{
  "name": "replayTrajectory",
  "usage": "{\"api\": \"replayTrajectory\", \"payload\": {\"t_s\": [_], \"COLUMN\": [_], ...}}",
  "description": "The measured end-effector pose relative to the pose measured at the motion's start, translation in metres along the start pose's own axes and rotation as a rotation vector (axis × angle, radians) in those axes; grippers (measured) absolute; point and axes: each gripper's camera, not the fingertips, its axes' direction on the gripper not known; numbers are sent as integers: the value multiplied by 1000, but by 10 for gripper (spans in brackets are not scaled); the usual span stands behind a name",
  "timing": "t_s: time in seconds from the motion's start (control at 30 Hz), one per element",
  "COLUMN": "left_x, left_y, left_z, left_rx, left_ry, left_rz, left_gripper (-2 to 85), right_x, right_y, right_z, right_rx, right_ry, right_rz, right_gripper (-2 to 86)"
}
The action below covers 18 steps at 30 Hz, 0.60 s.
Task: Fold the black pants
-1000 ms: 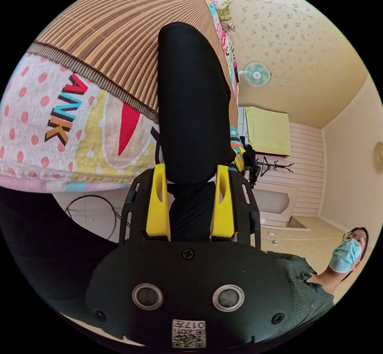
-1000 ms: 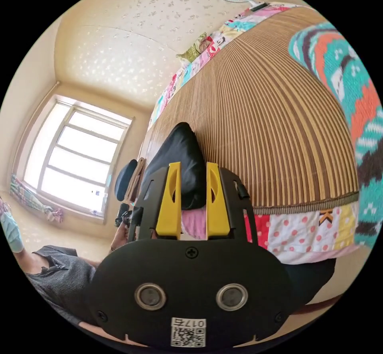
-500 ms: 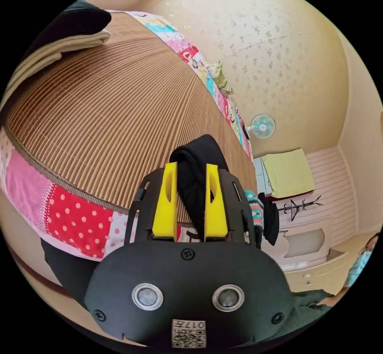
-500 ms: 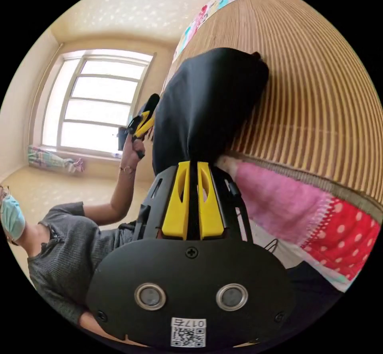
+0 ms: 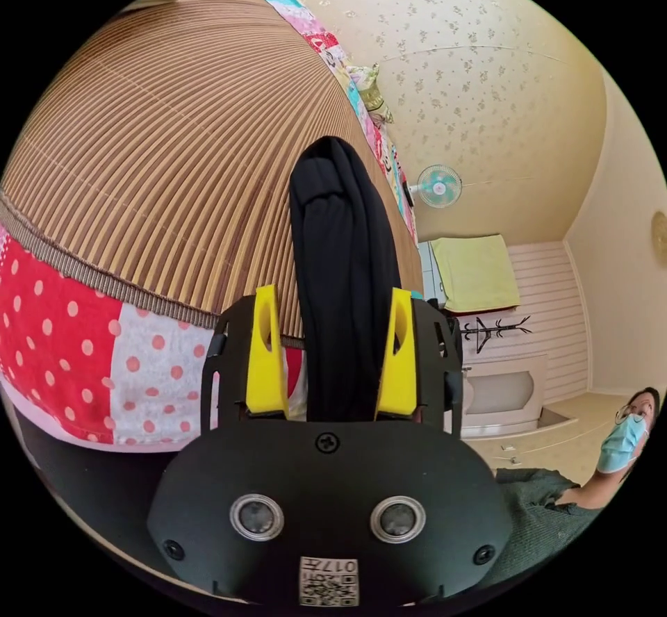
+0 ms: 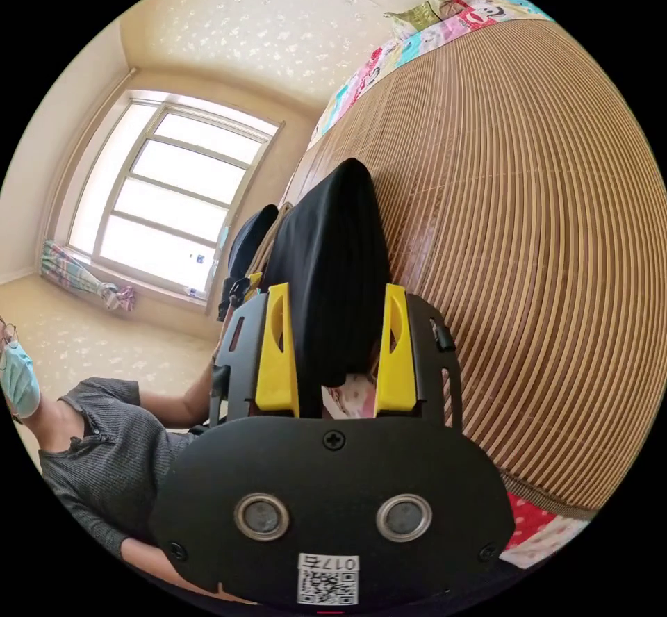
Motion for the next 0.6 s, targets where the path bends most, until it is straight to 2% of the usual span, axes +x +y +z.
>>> {"api": "replayTrajectory", "payload": {"t_s": [0.07,0.17,0.33,0.53,0.6], "left_x": [2,7,11,-16,-14], "left_y": [2,13,43,66,67], "left_z": [2,13,13,12,12], "left_rx": [-7,-80,-91,-143,-174], "left_ry": [-16,-14,-51,23,17], "left_rz": [-5,13,8,-154,-137], "left_gripper": [211,205,197,137,136], "right_x": [6,21,39,51,44], "right_y": [-17,-33,-15,20,30], "right_z": [3,27,56,71,77], "right_rx": [20,-73,-136,-107,-122], "right_ry": [-40,28,-3,-26,-19], "right_rz": [-30,26,86,175,179], "right_gripper": [170,177,70,36,35]}}
